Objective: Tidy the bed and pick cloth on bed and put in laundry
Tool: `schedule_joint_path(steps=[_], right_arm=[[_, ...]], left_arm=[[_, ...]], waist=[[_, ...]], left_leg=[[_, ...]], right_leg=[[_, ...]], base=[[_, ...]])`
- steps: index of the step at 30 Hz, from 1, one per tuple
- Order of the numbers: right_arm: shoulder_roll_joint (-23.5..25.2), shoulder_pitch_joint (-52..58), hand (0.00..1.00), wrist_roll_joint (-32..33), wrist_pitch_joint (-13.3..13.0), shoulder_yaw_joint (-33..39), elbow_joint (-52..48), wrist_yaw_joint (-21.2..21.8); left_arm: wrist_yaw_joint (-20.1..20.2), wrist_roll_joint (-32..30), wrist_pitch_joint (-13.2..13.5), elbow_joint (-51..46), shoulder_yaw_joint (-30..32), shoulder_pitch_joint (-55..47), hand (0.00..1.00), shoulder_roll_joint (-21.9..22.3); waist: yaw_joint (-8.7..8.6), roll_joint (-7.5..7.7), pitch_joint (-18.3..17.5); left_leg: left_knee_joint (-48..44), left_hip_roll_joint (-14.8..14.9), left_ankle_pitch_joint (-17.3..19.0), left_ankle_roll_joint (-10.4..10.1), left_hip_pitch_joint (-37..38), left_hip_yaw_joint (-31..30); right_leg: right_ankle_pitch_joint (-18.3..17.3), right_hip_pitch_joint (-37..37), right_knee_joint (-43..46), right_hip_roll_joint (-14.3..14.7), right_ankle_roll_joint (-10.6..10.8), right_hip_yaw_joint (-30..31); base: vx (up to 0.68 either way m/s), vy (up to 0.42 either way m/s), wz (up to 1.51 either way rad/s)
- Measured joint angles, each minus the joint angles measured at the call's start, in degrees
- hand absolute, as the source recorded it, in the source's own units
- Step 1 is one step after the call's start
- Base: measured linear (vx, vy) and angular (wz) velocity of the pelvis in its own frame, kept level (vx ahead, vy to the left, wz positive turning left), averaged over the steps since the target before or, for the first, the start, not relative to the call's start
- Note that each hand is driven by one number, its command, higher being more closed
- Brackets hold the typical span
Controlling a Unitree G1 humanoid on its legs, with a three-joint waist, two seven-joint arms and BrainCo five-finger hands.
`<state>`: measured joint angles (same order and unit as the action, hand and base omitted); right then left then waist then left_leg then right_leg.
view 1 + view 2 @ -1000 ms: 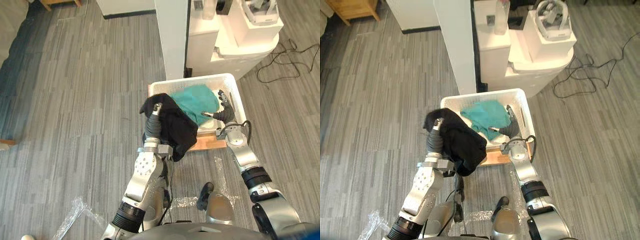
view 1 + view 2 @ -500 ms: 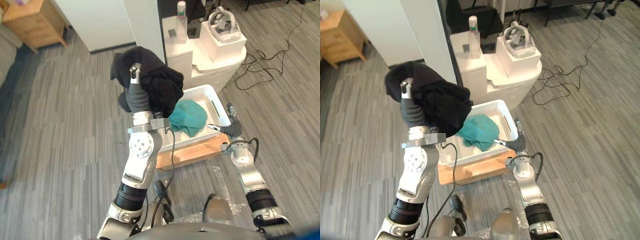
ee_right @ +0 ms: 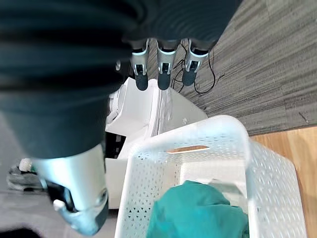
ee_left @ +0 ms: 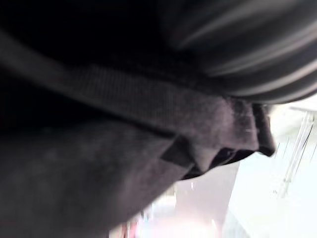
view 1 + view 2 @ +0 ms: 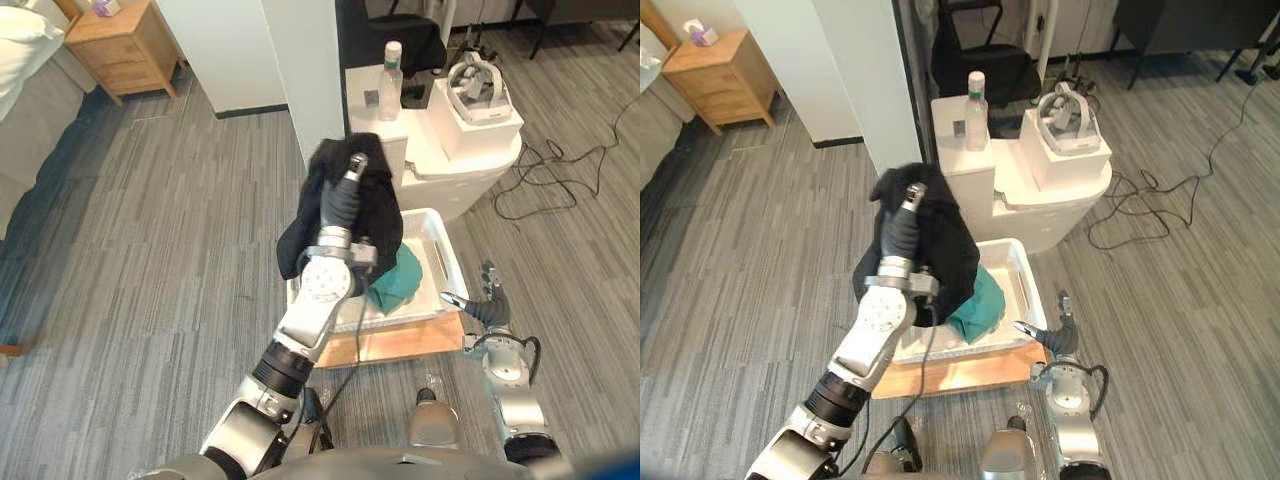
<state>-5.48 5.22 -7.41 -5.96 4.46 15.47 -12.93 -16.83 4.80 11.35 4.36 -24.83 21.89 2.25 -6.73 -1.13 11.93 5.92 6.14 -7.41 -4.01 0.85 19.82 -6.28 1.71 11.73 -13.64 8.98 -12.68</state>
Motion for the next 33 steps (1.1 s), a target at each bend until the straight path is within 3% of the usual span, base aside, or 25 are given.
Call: schedule_joint_path(steps=[6,11,14,15,23,29,33], right_arm=[[1.03,0.89,0.0,0.07,0.0,-0.13,0.16,0.36],[1.07,-0.96,0.0,1.16,-0.07,-0.65,3.26,-0.16],[1.13,-3.41,0.0,1.77,-0.03,-0.76,6.76,-0.87],[1.14,-3.47,0.0,2.26,-0.03,-0.79,6.92,-0.98],[1.1,-3.95,0.0,4.0,-0.09,-1.97,9.4,-2.03],[1.31,-3.55,0.0,4.03,-1.24,-2.77,9.4,-2.01],[1.72,-2.52,0.0,4.16,-1.33,-2.42,9.33,-1.81]], left_arm=[[2.74,-2.45,-2.39,13.01,-0.01,-0.21,1.0,-0.06],[2.64,-7.35,-4.1,25.59,0.56,-0.19,1.0,-0.74],[1.88,-8.91,-4.93,29.88,1.54,-0.18,1.0,-0.73],[1.36,-9.4,-5.01,31.39,2.08,-0.11,0.0,-0.61],[-4.07,-13.67,-8.26,44.12,9.26,9.32,0.0,-0.3],[-8.28,-14.88,-9.89,44.16,12.27,11.11,0.0,-0.64],[-8.48,-12.47,-9.96,41.9,14.25,10.65,0.0,-0.75]], waist=[[-0.27,0.0,-0.01],[-0.56,0.58,0.35],[-1.61,0.84,1.56],[-1.95,0.96,2.04],[-3.44,1.59,6.38],[-3.38,1.77,6.51],[-3.41,1.75,6.52]], left_leg=[[0.08,-0.06,0.09,-0.11,-1.54,0.02],[0.12,1.07,0.67,-0.86,-3.14,2.31],[0.11,1.33,0.46,-0.86,-4.22,4.76],[0.11,1.3,0.46,-0.86,-4.43,5.09],[0.1,0.93,-0.02,-1.0,-5.98,6.95],[0.06,0.72,-0.4,-0.49,-5.81,6.67],[0.07,0.58,-0.4,-0.51,-4.8,5.83]], right_leg=[[0.01,0.38,-1.93,0.23,-0.56,0.13],[1.28,3.91,-1.63,1.48,-1.2,2.96],[2.14,6.55,-1.83,1.57,-1.52,4.68],[2.28,7.35,-1.8,1.58,-1.52,5.49],[3.54,9.97,-1.54,1.34,-0.8,6.95],[3.3,9.73,-1.34,1.16,-1.13,6.87],[3.01,8.29,-1.25,0.9,-1.09,5.88]], base=[[0.0,0.014,0.02],[-0.1,0.033,-0.27],[-0.08,0.025,-0.38],[-0.06,0.028,-0.3],[0.02,0.007,-0.11],[0.1,-0.007,0.01],[0.05,0.002,0.11]])
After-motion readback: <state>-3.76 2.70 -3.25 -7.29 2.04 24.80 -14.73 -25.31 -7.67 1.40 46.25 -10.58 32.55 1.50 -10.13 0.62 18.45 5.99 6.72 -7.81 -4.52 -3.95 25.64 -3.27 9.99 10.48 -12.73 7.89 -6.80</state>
